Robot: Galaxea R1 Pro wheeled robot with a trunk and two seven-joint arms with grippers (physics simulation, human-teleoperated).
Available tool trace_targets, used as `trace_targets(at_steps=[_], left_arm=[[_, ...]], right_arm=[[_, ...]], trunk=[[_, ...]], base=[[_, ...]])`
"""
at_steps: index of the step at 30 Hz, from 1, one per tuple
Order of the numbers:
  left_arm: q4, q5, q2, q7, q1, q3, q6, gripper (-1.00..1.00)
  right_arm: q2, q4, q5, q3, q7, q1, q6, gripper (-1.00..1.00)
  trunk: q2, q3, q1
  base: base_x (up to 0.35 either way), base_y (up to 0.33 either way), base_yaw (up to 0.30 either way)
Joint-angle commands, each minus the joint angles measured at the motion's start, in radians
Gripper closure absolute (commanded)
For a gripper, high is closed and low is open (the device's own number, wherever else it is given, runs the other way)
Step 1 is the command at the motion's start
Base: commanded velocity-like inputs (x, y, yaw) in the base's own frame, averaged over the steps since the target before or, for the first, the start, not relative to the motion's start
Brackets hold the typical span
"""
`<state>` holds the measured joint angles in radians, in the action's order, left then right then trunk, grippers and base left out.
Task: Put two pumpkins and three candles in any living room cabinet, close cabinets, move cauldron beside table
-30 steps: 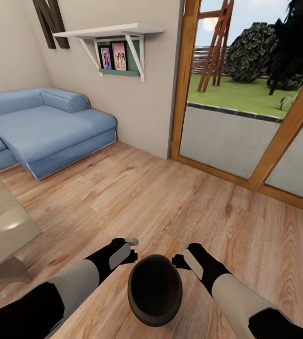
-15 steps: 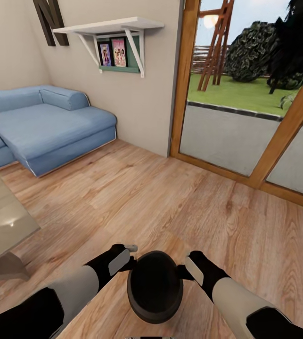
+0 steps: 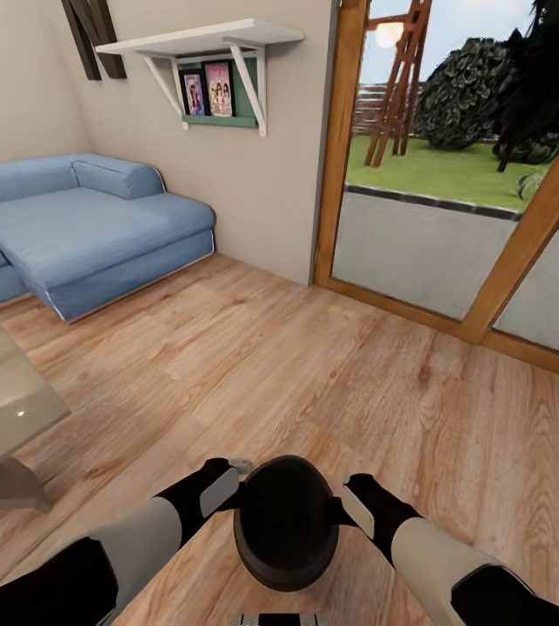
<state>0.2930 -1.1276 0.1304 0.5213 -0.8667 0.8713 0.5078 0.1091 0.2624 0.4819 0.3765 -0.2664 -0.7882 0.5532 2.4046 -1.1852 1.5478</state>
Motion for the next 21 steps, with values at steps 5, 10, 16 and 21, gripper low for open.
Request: trace_targets(at_steps=[5, 10, 16, 21], left_arm=[[0.000, 0.000, -0.001, -0.001, 0.000, 0.000, -0.001, -1.00], [0.000, 0.000, -0.001, -0.001, 0.000, 0.000, -0.002, -1.00], [0.000, 0.000, -0.001, -0.001, 0.000, 0.000, -0.002, -1.00], [0.001, 0.000, -0.004, -0.012, 0.000, 0.000, -0.002, -1.00]], right_arm=[[0.000, 0.000, -0.002, 0.009, 0.004, 0.000, -0.003, -1.00], [-0.001, 0.000, 0.000, 0.010, 0.005, 0.000, -0.049, -1.00], [-0.004, 0.006, -0.002, 0.009, 0.007, 0.000, -0.060, -1.00], [-0.004, 0.006, -0.002, 0.009, 0.006, 0.000, -0.071, -1.00]], trunk=[[0.035, -0.016, 0.019], [0.070, -0.031, 0.038], [0.096, -0.052, 0.053], [0.096, -0.052, 0.053]], base=[[0.000, 0.000, 0.000], [0.000, 0.000, 0.000], [0.000, 0.000, 0.000], [0.000, 0.000, 0.000]])
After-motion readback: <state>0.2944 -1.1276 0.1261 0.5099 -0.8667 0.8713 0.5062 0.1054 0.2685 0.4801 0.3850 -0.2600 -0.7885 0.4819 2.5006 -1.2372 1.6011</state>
